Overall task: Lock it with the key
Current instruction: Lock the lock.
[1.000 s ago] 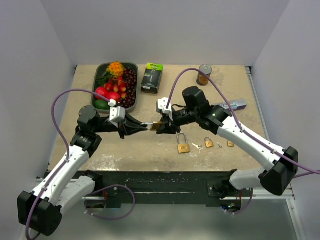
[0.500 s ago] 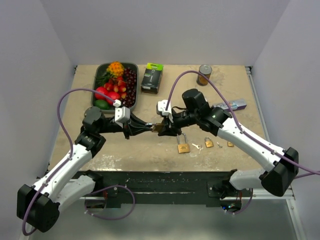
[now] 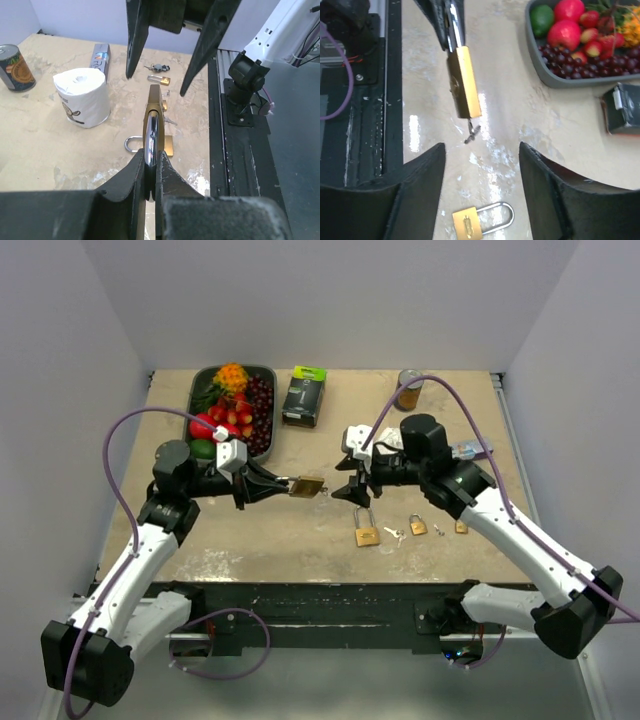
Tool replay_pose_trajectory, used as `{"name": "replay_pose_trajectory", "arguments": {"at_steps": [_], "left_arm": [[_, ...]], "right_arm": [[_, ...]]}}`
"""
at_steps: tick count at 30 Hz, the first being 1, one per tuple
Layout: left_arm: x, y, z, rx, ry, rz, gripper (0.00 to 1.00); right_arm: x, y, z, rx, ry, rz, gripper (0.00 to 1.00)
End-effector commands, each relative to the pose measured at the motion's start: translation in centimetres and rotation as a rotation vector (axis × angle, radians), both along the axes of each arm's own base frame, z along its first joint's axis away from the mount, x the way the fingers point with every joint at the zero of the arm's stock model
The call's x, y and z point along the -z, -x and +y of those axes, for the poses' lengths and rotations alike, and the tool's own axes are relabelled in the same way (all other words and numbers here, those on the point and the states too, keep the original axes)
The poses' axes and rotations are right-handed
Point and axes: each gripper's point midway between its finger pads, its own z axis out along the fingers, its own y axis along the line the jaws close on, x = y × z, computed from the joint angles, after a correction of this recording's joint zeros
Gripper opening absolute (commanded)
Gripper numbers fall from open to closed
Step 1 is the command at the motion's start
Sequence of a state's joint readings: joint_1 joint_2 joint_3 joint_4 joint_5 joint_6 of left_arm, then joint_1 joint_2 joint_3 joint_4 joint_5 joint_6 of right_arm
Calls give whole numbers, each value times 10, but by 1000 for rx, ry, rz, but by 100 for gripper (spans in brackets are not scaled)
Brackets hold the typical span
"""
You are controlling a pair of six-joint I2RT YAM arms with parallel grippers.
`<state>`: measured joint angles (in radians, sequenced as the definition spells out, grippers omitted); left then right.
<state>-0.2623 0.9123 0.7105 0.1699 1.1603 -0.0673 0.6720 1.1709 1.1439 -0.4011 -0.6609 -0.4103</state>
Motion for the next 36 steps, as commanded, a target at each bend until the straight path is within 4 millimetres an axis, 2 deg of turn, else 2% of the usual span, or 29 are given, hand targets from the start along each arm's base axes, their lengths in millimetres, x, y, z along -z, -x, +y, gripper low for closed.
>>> {"name": "replay_pose_trajectory", "arguments": {"at_steps": [1,6,14,20,26,33,36], "left_arm": [[-42,7,1,33,34,-154,0],[-40,14,-1,96,28,-154,0],[-41,13,1,95,-5,-221,0],[-36,13,1,97,-18,-209,0],[-32,12,1,97,-18,-200,0],[-32,14,1,103,-9,-195,0],[-31,14,1,105,-10,-192,0]], "right_arm": [[-4,4,-15,29,20,0,60],[-3,2,-8,17,15,42,57],[-3,1,9,-34,-19,90,50],[-12,16,17,-109,-40,75,52],[-6,21,21,-132,-17,86,51],[-2,13,27,-108,-14,86,38],[3,11,27,-98,1,91,27]]}}
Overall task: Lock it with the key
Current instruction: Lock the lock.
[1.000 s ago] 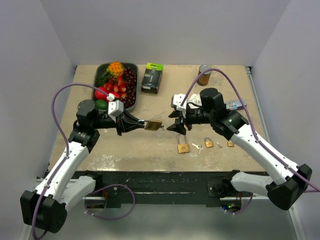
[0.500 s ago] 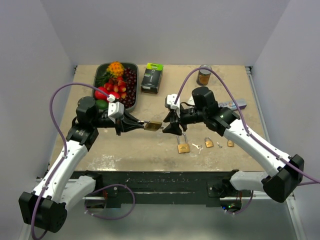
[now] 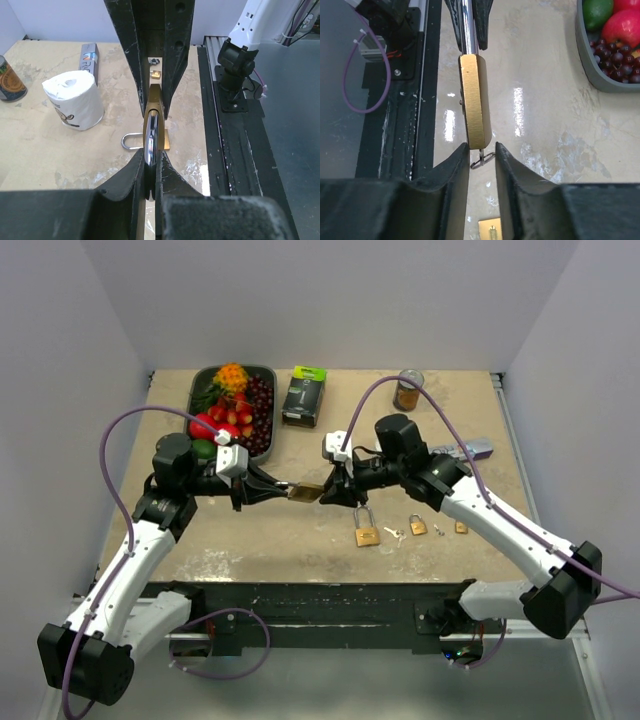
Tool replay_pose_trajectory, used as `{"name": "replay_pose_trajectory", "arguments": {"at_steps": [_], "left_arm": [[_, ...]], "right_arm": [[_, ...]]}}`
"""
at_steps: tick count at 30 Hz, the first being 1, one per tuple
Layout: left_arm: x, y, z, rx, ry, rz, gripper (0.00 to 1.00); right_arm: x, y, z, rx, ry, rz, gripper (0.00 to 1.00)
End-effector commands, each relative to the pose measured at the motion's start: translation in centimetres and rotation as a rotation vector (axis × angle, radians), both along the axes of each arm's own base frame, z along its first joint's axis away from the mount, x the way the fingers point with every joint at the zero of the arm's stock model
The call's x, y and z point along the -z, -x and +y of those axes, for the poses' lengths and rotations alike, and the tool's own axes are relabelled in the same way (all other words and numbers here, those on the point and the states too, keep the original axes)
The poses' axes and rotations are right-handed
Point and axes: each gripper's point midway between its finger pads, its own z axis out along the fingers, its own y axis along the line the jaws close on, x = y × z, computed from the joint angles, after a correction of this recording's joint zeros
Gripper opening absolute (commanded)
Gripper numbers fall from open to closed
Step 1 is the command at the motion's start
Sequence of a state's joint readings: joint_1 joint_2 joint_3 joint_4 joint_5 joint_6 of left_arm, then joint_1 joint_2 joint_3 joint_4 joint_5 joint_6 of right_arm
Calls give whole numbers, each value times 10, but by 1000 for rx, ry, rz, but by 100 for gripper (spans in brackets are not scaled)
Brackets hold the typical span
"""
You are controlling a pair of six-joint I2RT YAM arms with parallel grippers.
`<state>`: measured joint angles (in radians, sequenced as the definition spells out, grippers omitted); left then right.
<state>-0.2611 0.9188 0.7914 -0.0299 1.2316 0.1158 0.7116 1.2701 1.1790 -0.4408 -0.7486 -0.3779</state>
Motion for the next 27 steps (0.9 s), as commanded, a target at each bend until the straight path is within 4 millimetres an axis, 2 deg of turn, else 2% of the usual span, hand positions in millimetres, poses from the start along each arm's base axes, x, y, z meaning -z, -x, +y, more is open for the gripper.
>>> {"name": "replay_pose_trajectory", "arguments": {"at_steps": [1,2,4,9,13,14,16,17,19,20,22,23,24,25,26,27], "left_arm": [[-28,2,-1,30,40,-133,0],[-28,2,-1,29,40,-134,0],[-28,0,0,18,41,-122,0],[-25,-9,3,-16,37,-115,0],[-28,-21,15,-53,38,-114,0],[-26,-26,17,-59,37,-105,0],[-29,-34,25,-82,35,-116,0],[-28,-39,28,-93,34,-109,0],[-29,-47,34,-119,32,-112,0],[-28,-50,36,-129,30,-108,0],[-26,-57,38,-161,24,-110,0],[-25,-57,39,-169,23,-112,0],[-22,-58,39,-178,22,-103,0],[-21,-60,40,-194,23,-97,0],[-20,-59,40,-200,27,-99,0],[-19,-59,40,-208,27,-90,0]], "right_arm": [[-16,-7,6,12,-27,-42,22],[-15,-8,5,16,-23,-42,10],[-12,-8,3,29,-8,-38,0],[-1,-6,-7,81,25,6,0],[12,6,-19,96,40,35,0],[24,8,-24,108,62,54,0],[30,12,-32,127,71,59,0],[42,13,-37,150,91,86,0],[48,12,-41,189,89,111,0],[57,14,-42,244,93,193,0],[62,0,-39,372,74,266,0],[70,1,-38,472,59,407,0],[75,-14,-40,585,45,438,0],[87,-18,-41,650,58,496,0],[101,-16,-47,691,71,547,0],[101,-17,-45,689,51,540,0]]}}
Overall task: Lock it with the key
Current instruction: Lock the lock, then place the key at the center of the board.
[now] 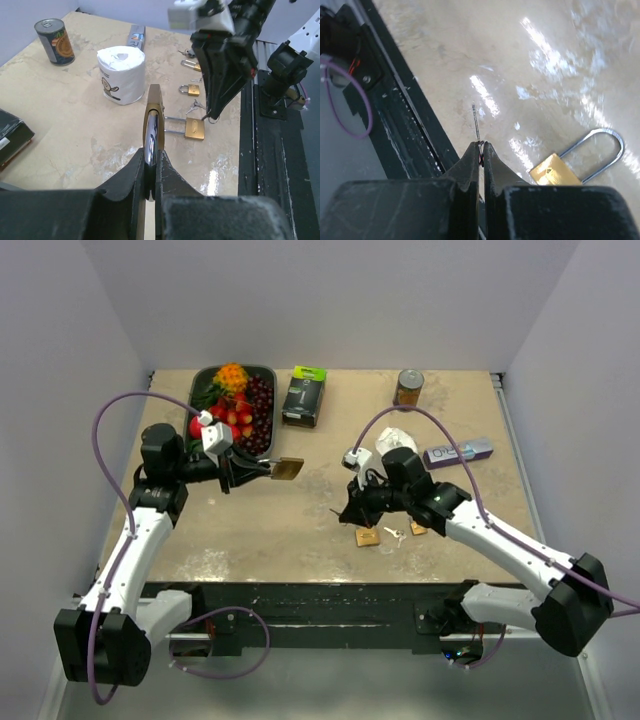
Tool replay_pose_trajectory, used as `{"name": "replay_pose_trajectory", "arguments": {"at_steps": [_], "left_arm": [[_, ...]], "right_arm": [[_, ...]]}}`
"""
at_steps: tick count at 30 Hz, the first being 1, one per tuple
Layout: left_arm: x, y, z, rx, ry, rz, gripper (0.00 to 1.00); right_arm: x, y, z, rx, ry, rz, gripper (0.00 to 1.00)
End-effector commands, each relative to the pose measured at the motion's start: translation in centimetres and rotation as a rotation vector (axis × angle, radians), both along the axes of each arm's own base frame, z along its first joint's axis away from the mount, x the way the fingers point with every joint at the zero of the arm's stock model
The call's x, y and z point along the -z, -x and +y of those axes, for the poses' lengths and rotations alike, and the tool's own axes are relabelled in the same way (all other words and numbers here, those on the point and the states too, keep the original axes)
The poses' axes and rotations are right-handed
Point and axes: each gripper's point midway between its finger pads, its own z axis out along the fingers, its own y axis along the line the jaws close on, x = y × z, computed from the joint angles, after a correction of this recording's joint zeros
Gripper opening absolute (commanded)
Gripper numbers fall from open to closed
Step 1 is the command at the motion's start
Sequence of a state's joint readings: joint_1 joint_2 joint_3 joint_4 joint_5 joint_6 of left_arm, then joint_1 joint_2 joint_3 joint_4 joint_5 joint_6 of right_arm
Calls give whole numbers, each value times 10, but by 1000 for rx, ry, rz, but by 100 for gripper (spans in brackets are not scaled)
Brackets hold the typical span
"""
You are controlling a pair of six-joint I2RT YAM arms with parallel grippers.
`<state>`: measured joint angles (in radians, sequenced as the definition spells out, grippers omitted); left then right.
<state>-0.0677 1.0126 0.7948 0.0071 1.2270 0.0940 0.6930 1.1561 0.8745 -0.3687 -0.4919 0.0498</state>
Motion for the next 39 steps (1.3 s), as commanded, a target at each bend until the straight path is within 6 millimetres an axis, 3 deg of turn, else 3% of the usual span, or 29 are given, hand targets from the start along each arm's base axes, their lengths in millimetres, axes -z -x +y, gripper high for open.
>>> {"name": "replay_pose_trajectory", "arguments": {"at_steps": [1,5,15,29,33,39], "left_arm": [[-31,-2,2,-24,14,-162,0],[-21,3,4,-50,10,-144,0],[-5,8,7,-79,-16,-104,0],[7,9,8,-76,-28,-78,0],[14,9,8,-71,-39,-50,0],[19,10,8,-55,-54,-30,0]], "right_arm": [[23,-22,-1,288,-45,164,0],[50,-22,5,344,-50,268,0],[107,-31,5,339,111,324,0],[130,-43,16,373,139,376,2],[135,-41,16,367,146,388,6],[134,-43,15,371,153,374,36]]}}
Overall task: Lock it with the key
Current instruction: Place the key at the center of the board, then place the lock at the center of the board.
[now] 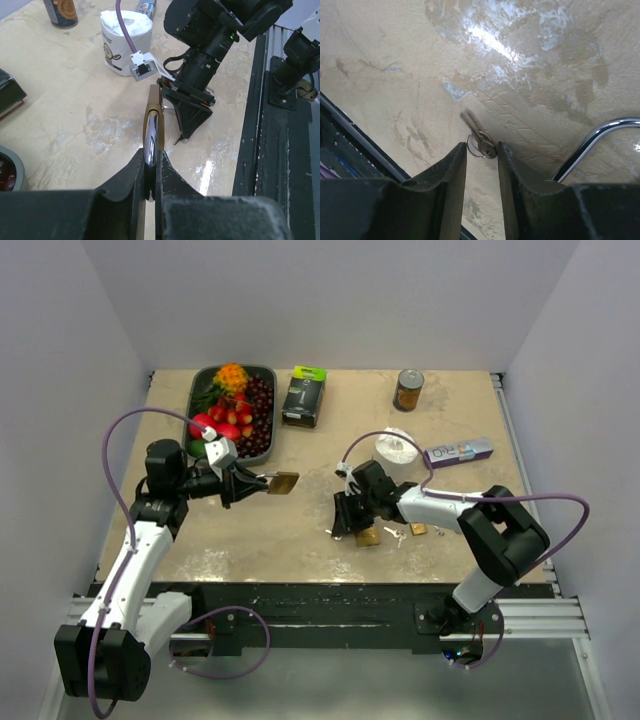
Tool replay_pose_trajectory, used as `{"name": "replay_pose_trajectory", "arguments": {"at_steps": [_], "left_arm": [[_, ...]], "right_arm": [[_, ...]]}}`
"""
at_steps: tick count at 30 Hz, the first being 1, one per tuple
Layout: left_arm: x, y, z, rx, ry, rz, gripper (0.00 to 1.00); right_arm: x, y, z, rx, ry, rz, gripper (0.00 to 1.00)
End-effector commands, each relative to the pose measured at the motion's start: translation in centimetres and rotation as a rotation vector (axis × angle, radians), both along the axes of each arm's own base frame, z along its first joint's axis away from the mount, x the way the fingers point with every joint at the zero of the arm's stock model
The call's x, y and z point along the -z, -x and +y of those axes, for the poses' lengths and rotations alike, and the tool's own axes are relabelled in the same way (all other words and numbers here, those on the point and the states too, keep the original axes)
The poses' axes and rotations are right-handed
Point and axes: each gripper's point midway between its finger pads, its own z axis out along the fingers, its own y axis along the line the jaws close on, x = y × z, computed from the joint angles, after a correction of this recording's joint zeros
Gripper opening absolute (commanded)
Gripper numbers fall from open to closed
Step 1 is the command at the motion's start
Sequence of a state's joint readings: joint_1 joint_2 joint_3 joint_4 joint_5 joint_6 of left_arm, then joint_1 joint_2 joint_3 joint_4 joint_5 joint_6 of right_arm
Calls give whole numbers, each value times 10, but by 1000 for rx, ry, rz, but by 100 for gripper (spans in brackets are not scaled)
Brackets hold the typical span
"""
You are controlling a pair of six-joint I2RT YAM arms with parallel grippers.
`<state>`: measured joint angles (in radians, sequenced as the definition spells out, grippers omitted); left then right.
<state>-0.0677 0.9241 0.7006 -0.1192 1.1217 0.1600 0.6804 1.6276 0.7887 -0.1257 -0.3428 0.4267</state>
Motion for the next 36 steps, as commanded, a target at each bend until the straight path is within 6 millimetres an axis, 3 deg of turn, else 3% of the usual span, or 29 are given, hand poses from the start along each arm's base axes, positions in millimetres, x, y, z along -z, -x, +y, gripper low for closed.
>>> {"name": "replay_pose_trajectory", "arguments": {"at_steps": [1,2,6,9,10,14,16,17,19,21,23,24,28,36], "left_arm": [[-16,0,-2,44,-2,-85,0],[-15,0,-2,45,-4,-83,0],[-12,0,-1,42,-6,-60,0],[-5,0,-1,33,-10,-5,0],[1,-2,0,15,-17,44,0],[22,1,-2,19,-37,214,0],[33,8,-6,52,-57,303,0],[35,11,-10,81,-70,306,0],[40,13,-14,93,-80,354,0],[41,14,-19,82,-52,433,0],[38,12,-24,62,7,517,0],[37,9,-27,58,36,516,0],[29,7,-36,7,118,654,0],[19,16,-47,30,120,651,0]], "right_arm": [[-19,-17,11,4,-32,-73,40],[-20,-18,11,5,-33,-76,48],[-38,-20,18,-28,-70,-109,56],[-64,-25,26,-68,-112,-176,64],[-83,-29,29,-92,-136,-236,67],[-126,-33,24,-195,-146,-437,81],[-134,-33,16,-302,-107,-587,89],[-153,-32,14,-332,-130,-681,90],[-163,-25,12,-444,-122,-793,94],[-180,-17,20,-487,-123,-878,95],[-182,-21,24,-468,-32,-939,95],[-188,-11,37,-494,-36,-959,95],[-184,-8,57,-500,-2,-960,99],[-190,-13,92,-521,8,-1026,99]]}}
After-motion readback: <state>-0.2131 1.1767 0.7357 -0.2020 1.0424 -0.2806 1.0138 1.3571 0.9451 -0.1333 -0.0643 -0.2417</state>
